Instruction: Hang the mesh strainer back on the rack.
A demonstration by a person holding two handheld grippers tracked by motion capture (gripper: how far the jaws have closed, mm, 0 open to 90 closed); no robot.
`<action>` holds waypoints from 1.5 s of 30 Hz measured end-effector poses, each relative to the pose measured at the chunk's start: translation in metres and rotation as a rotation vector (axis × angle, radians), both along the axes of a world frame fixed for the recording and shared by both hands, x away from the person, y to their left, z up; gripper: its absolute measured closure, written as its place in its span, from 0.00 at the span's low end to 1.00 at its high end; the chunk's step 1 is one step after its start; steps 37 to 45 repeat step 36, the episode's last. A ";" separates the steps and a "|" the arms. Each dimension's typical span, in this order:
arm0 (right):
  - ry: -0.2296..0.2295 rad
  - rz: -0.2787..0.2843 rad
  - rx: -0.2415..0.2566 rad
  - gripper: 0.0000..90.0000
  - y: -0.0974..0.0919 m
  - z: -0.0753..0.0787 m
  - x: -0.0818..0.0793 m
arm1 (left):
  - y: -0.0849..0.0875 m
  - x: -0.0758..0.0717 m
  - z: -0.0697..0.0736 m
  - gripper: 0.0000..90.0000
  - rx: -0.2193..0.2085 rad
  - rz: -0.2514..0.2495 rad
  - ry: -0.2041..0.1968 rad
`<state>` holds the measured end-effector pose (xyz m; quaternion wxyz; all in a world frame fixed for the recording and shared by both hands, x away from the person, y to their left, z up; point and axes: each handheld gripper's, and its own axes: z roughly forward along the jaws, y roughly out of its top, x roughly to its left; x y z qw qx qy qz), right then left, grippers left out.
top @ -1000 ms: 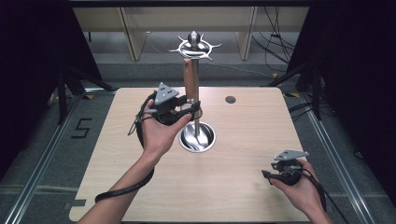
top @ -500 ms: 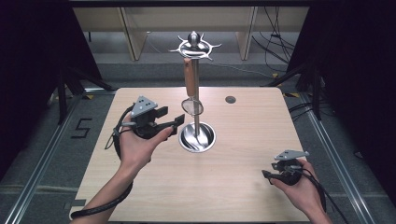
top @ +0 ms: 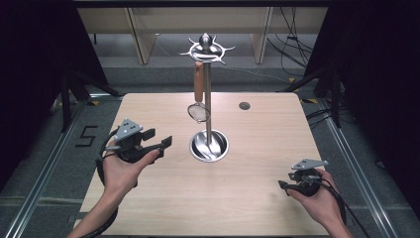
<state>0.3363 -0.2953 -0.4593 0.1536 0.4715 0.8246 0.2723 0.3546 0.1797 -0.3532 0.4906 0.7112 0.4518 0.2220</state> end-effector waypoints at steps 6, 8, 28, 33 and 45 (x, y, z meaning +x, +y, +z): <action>-0.001 -0.007 0.005 0.56 0.000 0.000 0.000 | 0.014 -0.008 -0.021 0.38 -0.013 0.024 0.021; 0.000 -0.005 0.004 0.56 0.000 0.000 0.000 | 0.019 -0.012 -0.031 0.38 -0.032 0.038 0.009; -0.014 0.014 -0.015 0.56 -0.001 -0.001 0.002 | 0.059 -0.020 -0.111 0.43 0.011 0.177 0.146; 0.005 -0.011 0.005 0.56 -0.001 -0.002 0.001 | 0.055 -0.020 -0.114 0.43 0.028 0.160 0.152; -0.009 0.007 -0.006 0.56 -0.003 -0.002 0.002 | 0.054 -0.019 -0.114 0.42 0.025 0.157 0.157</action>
